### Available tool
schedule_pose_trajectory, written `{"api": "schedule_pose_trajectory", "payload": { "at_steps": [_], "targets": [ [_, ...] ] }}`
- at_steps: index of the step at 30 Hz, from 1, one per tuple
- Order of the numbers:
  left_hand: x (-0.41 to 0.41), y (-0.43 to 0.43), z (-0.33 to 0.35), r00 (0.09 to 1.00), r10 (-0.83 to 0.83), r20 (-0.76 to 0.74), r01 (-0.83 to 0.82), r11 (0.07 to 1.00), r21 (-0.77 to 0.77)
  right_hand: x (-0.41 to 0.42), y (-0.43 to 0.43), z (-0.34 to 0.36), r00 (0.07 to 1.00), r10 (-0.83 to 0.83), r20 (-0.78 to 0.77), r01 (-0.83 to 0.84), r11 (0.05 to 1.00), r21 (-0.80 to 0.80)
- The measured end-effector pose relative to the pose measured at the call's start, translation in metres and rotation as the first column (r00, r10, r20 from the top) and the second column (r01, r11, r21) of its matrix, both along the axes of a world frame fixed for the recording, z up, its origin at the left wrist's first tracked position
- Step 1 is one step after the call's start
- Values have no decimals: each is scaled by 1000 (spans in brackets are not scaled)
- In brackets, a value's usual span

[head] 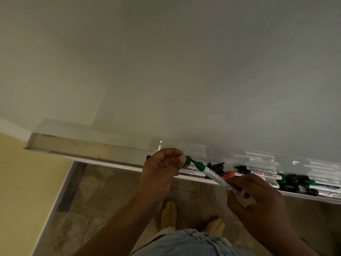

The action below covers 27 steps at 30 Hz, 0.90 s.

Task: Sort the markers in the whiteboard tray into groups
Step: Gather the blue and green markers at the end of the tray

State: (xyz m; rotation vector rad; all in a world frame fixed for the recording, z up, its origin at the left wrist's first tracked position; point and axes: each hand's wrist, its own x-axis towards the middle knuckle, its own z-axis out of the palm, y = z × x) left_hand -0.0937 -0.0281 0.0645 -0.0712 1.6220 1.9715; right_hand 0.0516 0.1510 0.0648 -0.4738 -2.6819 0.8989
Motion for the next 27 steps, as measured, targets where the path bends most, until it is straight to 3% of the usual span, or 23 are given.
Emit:
{"api": "schedule_pose_trajectory", "payload": {
  "at_steps": [10,17,21,27],
  "targets": [
    [0,5,2,998,53,-46,-52,998,18,0,6,-1,1000,-20,5,20,999,35],
    [6,9,4,995,-17,-94,21,999,42,-3,6,0,998,50,-23,-50,999,11],
    [4,9,6,988,-62,-140,61,998,-11,-8,6,6,992,127,-21,-128,985,-113],
    [2,5,25,928,-335,-159,329,942,-69,-17,9,32,961,275,32,-246,901,-359]
  ]
}}
